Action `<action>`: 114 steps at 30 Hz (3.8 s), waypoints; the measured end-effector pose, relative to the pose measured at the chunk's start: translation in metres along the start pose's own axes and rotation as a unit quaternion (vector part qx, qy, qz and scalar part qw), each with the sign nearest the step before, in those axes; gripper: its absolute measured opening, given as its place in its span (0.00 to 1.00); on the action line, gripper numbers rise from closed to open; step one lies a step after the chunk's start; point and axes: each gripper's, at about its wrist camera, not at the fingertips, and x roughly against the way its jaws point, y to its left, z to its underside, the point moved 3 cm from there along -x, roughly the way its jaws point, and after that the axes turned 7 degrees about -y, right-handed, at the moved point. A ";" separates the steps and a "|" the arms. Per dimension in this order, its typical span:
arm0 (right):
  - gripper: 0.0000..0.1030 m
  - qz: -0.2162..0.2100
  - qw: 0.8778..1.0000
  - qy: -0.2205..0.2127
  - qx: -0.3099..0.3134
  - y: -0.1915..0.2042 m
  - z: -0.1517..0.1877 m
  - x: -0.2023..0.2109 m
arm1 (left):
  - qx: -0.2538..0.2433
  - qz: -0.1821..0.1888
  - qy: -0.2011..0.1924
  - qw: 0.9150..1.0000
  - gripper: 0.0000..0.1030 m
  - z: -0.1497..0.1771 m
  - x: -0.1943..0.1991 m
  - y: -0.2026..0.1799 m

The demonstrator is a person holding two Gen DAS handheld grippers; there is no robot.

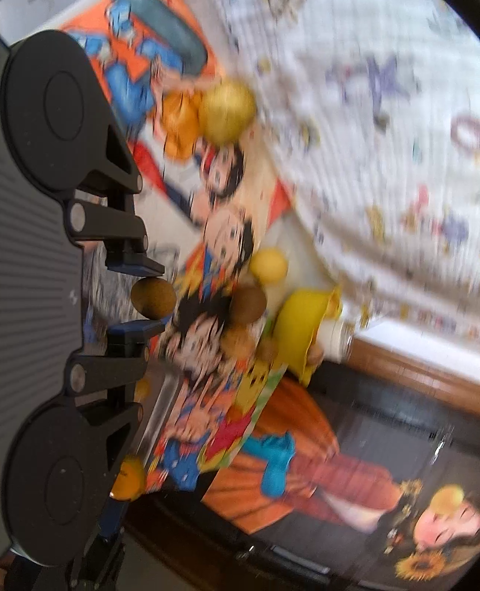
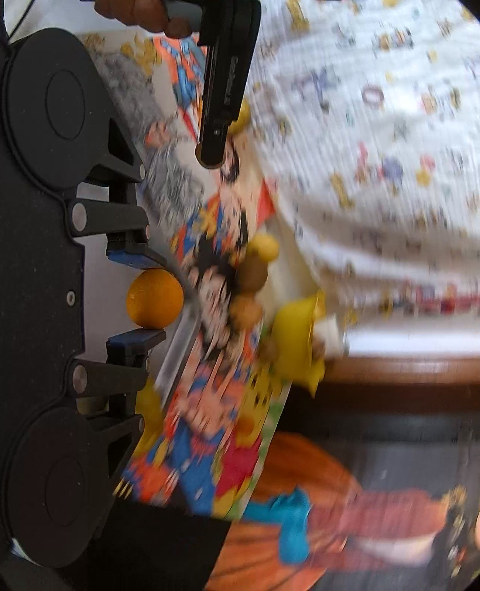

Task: Organize fruits
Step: 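Carry the small brown fruit in the left gripper to the tray while the right carries the mandarin, then open the left gripper over the tray while the right gripper releases the mandarin beside the pear, then withdraw both tools away from the tray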

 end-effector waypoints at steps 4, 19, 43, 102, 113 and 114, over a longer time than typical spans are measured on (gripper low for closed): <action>0.36 0.034 0.999 0.010 -0.009 -0.019 0.017 0.002 | -0.009 0.025 0.013 1.000 0.26 0.012 -0.012 -0.029; 0.36 0.068 0.997 0.018 0.004 -0.034 0.050 -0.021 | -0.002 0.041 0.052 0.998 0.26 0.048 -0.063 -0.074; 0.51 0.061 0.998 -0.006 0.017 -0.030 0.038 -0.007 | 0.011 0.029 0.052 0.998 0.30 0.050 -0.062 -0.075; 0.99 -0.016 0.997 0.077 -0.013 0.078 0.083 0.138 | -0.107 -0.085 -0.023 0.990 1.00 0.112 0.157 0.010; 0.99 -0.038 0.998 0.045 -0.023 0.075 0.074 0.123 | -0.043 -0.150 -0.074 0.985 1.00 0.099 0.155 0.039; 0.99 -0.038 0.998 0.043 -0.022 0.073 0.071 0.120 | -0.037 -0.158 -0.077 0.984 1.00 0.097 0.155 0.042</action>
